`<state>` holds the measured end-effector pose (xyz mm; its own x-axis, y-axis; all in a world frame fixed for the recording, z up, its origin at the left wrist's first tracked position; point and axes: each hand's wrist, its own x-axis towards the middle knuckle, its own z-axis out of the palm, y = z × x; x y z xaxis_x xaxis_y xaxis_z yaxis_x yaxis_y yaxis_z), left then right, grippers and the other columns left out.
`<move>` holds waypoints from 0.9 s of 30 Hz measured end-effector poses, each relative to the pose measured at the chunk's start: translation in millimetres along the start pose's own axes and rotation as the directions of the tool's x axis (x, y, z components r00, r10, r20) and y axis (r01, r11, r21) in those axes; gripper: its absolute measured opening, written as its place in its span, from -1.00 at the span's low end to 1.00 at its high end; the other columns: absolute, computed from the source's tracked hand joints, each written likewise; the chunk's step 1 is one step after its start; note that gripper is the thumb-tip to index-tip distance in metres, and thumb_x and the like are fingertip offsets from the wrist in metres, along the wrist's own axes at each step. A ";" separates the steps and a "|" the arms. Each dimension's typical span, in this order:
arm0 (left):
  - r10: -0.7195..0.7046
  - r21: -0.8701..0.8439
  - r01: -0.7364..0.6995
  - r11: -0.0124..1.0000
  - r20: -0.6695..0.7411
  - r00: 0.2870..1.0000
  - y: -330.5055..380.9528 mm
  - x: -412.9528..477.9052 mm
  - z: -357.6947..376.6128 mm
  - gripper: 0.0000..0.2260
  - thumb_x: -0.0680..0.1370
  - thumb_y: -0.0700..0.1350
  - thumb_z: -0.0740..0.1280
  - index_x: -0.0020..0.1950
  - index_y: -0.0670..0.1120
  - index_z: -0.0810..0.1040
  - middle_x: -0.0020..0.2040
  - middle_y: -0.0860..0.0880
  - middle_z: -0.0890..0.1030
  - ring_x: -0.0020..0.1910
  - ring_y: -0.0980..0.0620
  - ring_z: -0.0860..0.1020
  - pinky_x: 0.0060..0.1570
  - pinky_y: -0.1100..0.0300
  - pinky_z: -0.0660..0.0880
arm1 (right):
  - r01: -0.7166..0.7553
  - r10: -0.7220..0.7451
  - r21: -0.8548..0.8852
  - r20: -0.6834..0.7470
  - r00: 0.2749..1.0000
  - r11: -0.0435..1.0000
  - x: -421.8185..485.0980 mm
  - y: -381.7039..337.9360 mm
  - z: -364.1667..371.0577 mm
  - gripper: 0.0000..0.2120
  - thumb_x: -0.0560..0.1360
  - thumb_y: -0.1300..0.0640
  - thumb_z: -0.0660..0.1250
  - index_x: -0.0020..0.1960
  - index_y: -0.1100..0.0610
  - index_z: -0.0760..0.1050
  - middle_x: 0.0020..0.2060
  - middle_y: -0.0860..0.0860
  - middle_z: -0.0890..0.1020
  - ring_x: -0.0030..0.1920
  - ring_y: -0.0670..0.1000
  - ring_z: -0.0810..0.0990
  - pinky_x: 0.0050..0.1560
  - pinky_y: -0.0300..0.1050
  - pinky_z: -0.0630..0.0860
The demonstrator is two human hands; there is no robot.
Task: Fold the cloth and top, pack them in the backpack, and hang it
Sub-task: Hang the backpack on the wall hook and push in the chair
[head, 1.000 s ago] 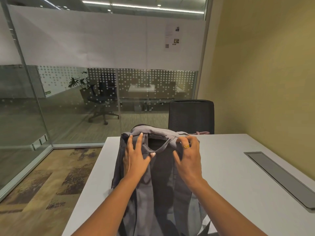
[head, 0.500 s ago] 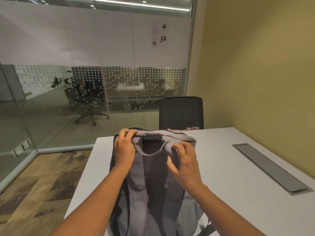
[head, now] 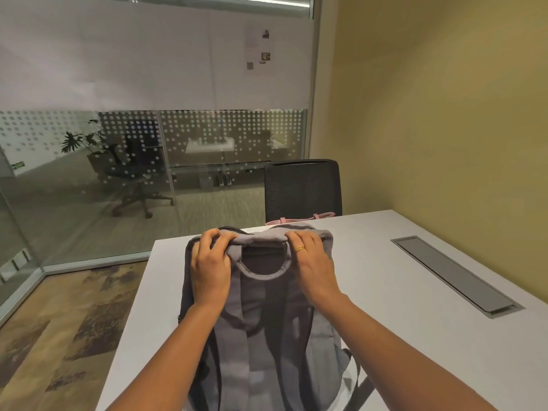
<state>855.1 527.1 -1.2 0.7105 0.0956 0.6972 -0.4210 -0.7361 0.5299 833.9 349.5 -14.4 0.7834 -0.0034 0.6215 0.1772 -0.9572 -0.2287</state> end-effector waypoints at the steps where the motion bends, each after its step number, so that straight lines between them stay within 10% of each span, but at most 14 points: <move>1: -0.003 0.001 0.003 1.000 0.002 1.000 0.5 0.7 -0.3 -0.64 0.40 -0.49 0.28 0.07 -0.16 0.61 0.09 -0.19 0.54 0.04 -0.25 0.50 0.00 -0.09 0.50 | 0.001 -0.001 0.035 -0.010 1.000 0.999 0.9 -1.3 -1.1 -0.43 0.38 0.36 0.40 0.37 0.20 0.36 0.27 0.16 0.47 0.28 0.18 0.42 0.20 0.05 0.47; 12: 0.083 -0.104 -0.089 0.991 -0.053 0.995 48.1 51.9 23.0 -0.68 0.39 -0.49 0.26 0.04 -0.22 0.61 0.05 -0.20 0.56 -0.03 -0.26 0.54 -0.06 -0.06 0.49 | -0.007 0.066 0.210 -0.275 0.959 0.978 47.9 29.8 -40.2 -0.64 0.43 0.39 0.25 0.21 0.25 0.50 0.09 0.15 0.56 0.09 0.12 0.52 0.15 -0.06 0.50; 27: 0.256 -0.347 -0.236 0.908 0.012 0.967 235.0 103.0 150.3 -0.68 0.47 -0.41 0.19 0.12 -0.18 0.58 0.11 -0.18 0.52 0.08 -0.21 0.47 0.08 0.06 0.37 | -0.160 0.137 0.024 -0.648 0.749 0.987 63.1 193.9 -156.0 -0.56 0.30 0.39 0.16 0.11 0.22 0.59 -0.06 0.11 0.64 -0.01 -0.01 0.41 -0.02 -0.23 0.37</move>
<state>914.1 263.3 122.7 0.5860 -0.1043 0.8035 -0.7453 -0.4586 0.4840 824.8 118.5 97.4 0.2257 -0.3213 0.9197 0.0637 -0.9372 -0.3430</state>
